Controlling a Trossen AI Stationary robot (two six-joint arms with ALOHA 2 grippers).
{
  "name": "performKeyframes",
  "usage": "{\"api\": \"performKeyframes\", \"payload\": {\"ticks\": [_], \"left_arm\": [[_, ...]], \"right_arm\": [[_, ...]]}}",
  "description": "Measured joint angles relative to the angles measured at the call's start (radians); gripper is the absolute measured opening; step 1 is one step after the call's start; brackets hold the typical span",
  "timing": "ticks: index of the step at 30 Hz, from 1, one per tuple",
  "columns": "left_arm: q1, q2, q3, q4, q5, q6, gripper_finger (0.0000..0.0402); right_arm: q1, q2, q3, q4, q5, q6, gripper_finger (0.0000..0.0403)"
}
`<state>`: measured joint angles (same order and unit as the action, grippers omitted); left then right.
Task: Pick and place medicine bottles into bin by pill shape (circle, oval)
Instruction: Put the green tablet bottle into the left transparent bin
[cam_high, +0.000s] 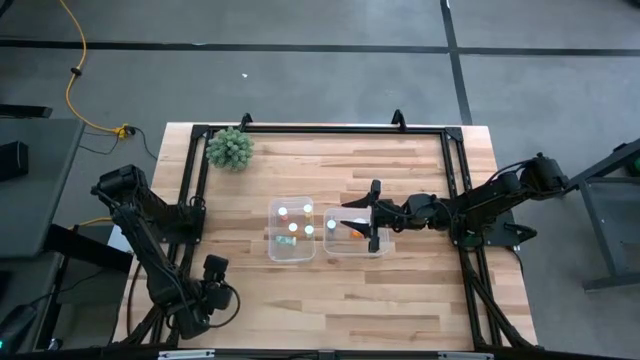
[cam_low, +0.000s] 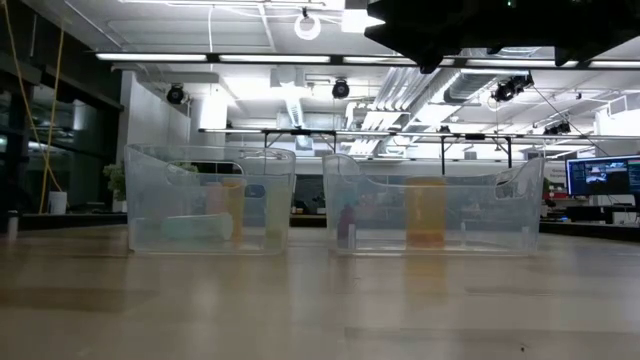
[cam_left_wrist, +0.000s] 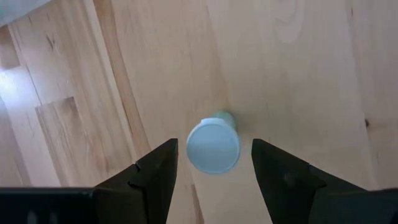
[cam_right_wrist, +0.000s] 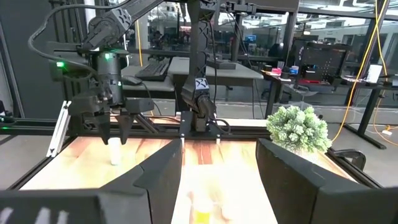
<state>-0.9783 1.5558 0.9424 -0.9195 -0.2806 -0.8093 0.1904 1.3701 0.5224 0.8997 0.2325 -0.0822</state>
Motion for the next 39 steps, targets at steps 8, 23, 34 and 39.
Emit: {"api": "performKeyframes", "payload": {"ticks": [8, 23, 34, 39], "left_arm": [[0.001, 0.0, 0.0, 0.001, 0.001, 0.0, 0.0133], [0.003, 0.0, 0.0, 0.002, -0.027, 0.001, 0.0111], [0.003, -0.132, 0.051, 0.002, -0.248, 0.061, 0.0112], [0.043, -0.209, 0.054, 0.005, -0.442, 0.151, 0.0114]], "right_arm": [[0.0, 0.0, 0.0, 0.0, 0.0, 0.0, 0.0197], [0.0, 0.0, 0.0, -0.006, 0.0, 0.0, 0.0197], [0.0, 0.0, 0.0, -0.006, 0.0, 0.009, 0.0197], [0.0, 0.0, 0.0, -0.006, 0.0, 0.023, 0.0197]]}}
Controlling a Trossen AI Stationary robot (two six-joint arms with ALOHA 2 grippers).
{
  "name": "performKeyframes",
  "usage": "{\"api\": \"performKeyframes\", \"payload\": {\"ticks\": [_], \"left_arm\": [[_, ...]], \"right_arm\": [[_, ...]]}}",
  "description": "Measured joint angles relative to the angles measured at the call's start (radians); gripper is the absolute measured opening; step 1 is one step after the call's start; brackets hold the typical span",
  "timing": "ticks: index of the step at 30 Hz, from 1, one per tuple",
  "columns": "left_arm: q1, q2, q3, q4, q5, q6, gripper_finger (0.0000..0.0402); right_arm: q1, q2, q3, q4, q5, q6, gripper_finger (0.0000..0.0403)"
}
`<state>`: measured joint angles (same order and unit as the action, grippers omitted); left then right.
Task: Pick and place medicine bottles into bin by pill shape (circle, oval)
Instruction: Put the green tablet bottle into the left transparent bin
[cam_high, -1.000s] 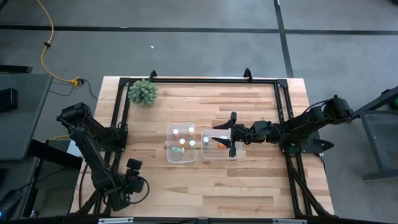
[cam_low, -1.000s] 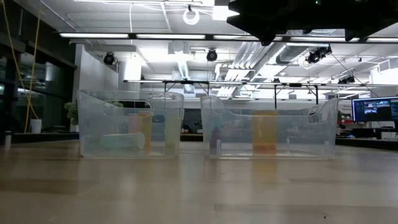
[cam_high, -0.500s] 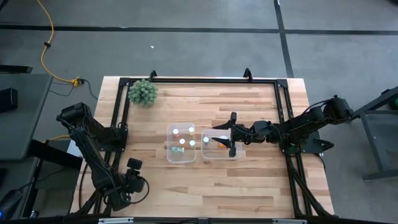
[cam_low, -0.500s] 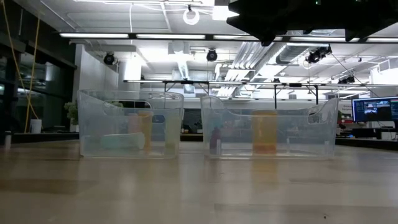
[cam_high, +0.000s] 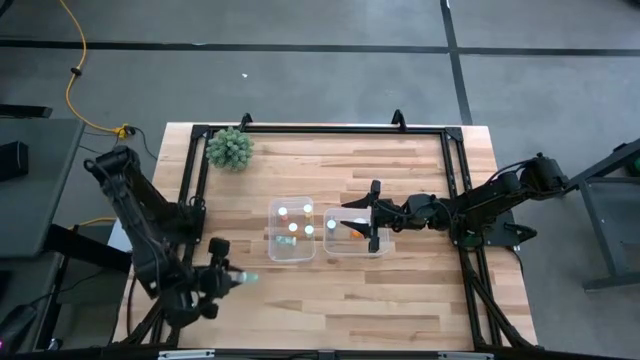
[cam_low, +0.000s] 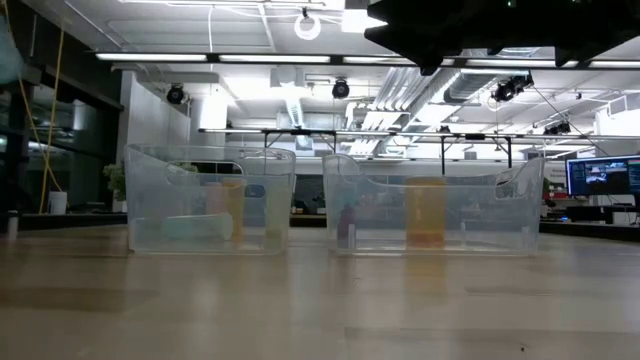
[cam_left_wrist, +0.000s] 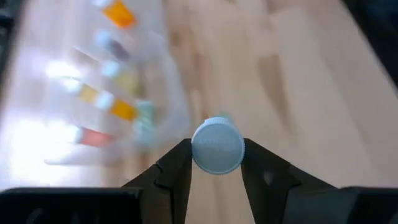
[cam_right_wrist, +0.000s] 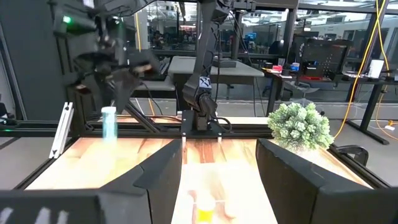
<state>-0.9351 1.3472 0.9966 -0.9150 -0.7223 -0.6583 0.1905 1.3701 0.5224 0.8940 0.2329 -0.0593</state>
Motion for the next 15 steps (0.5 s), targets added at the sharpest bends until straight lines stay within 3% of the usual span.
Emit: {"api": "performKeyframes", "payload": {"ticks": [4, 8, 12, 15], "left_arm": [[0.081, -0.023, 0.0, 0.028, -0.046, 0.119, 0.0114], [0.196, -0.024, -0.02, 0.189, -0.032, 0.346, 0.0115], [0.353, -0.024, -0.091, 0.41, 0.111, 0.556, 0.0115], [0.48, -0.024, -0.15, 0.474, 0.238, 0.617, 0.0115]], "right_arm": [[0.0, 0.0, 0.0, 0.0, 0.0, 0.0, 0.0197], [0.0, 0.0, 0.0, 0.0, 0.0, 0.0, 0.0197], [0.0, 0.0, 0.0, -0.001, 0.0, 0.0, 0.0197], [0.0, 0.0, 0.0, -0.006, 0.0, 0.0, 0.0197]]}}
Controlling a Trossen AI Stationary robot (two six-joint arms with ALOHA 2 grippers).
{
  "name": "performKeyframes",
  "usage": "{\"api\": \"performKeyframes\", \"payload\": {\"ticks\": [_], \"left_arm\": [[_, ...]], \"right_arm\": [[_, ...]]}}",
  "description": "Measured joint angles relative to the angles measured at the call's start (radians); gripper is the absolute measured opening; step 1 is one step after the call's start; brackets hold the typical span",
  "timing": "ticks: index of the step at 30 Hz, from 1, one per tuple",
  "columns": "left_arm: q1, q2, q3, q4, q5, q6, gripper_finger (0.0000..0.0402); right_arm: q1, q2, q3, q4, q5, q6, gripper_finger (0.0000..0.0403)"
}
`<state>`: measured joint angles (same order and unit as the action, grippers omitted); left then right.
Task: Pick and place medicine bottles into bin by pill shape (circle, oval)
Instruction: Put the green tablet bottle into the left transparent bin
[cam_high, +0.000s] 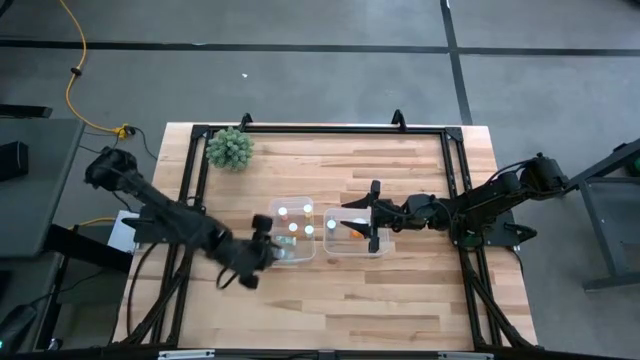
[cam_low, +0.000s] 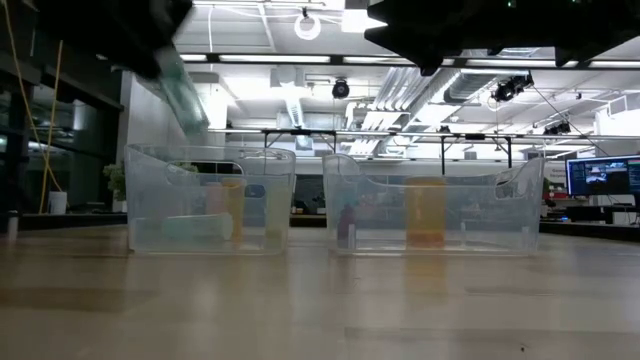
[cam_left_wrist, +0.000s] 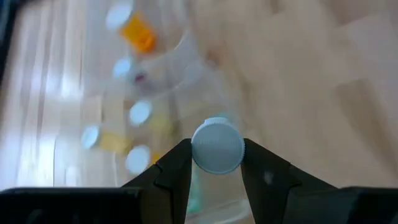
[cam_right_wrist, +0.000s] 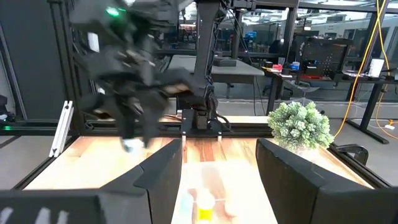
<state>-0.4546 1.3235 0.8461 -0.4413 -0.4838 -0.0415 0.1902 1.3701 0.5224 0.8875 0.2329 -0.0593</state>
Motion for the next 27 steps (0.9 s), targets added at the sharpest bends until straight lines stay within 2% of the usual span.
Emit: {"api": "performKeyframes", "payload": {"ticks": [4, 11, 15, 21, 27], "left_arm": [[0.127, 0.0, -0.035, 0.016, 0.077, 0.002, 0.0115], [0.223, 0.007, -0.049, 0.035, 0.166, 0.024, 0.0115], [0.241, 0.009, -0.049, 0.02, 0.211, -0.004, 0.0115], [0.244, 0.009, -0.049, -0.024, 0.214, -0.046, 0.0116], [0.246, 0.009, -0.049, -0.059, 0.238, -0.087, 0.0139]], "right_arm": [[0.0, 0.0, 0.0, -0.017, 0.0, 0.0, 0.0197], [-0.002, 0.0, 0.0, -0.019, 0.0, 0.003, 0.0197], [-0.002, 0.0, 0.0, -0.019, 0.0, 0.003, 0.0197], [-0.002, 0.0, 0.0, -0.019, 0.0, 0.003, 0.0197], [-0.002, 0.0, 0.0, -0.019, 0.0, 0.003, 0.0197]]}}
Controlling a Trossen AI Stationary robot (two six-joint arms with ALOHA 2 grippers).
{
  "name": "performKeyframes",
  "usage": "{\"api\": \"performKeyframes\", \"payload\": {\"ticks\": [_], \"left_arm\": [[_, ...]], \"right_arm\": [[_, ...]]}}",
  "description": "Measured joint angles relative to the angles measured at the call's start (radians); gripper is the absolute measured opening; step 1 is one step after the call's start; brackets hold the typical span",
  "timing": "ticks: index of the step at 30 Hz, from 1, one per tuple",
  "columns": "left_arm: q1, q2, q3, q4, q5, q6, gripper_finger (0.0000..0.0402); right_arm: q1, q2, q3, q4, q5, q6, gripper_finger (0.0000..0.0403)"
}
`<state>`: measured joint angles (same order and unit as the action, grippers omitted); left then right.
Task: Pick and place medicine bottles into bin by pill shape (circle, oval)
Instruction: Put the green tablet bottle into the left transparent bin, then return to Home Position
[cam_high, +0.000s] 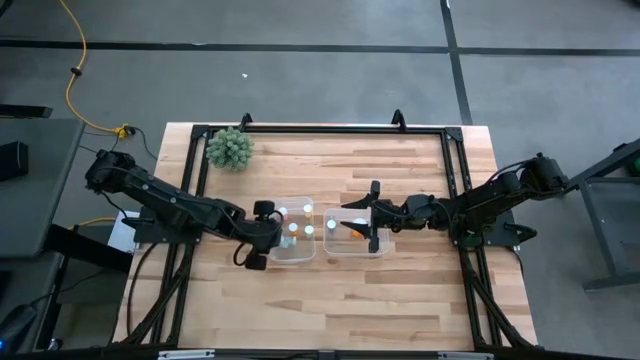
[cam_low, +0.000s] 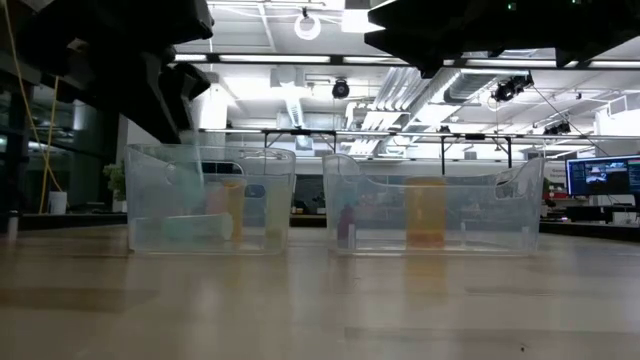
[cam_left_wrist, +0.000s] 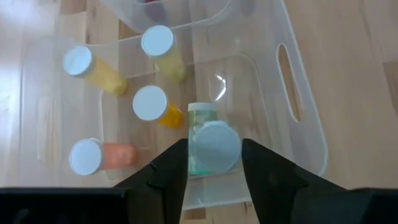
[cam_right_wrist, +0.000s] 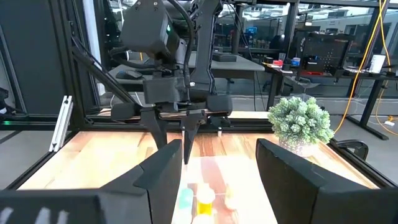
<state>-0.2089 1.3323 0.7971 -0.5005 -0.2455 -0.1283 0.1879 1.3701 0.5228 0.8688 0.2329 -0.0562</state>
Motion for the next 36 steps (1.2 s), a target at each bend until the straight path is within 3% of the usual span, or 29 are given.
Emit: {"api": "performKeyframes", "payload": {"ticks": [8, 15, 19, 25, 32, 36], "left_arm": [[0.0, 0.003, 0.006, -0.017, -0.002, 0.008, 0.0174], [0.0, -0.095, 0.141, -0.169, -0.077, 0.048, 0.0191], [-0.002, -0.243, 0.135, -0.089, -0.104, 0.106, 0.0191], [0.07, -0.529, -0.039, 0.172, -0.143, 0.239, 0.0191], [0.245, -0.827, -0.206, 0.186, 0.077, 0.19, 0.0191], [0.277, -0.987, -0.323, 0.23, 0.107, 0.16, 0.0188]], "right_arm": [[0.0, 0.0, 0.0, 0.0, 0.0, 0.0, 0.0197], [0.0, 0.0, 0.0, -0.004, 0.0, -0.001, 0.0197], [0.0, 0.0, 0.0, -0.005, 0.0, -0.002, 0.0197], [0.0, 0.0, 0.0, -0.008, 0.0, 0.012, 0.0197], [0.0, 0.0, 0.0, -0.007, 0.0, 0.004, 0.0197], [0.0, 0.0, 0.0, -0.006, 0.0, 0.004, 0.0197]]}}
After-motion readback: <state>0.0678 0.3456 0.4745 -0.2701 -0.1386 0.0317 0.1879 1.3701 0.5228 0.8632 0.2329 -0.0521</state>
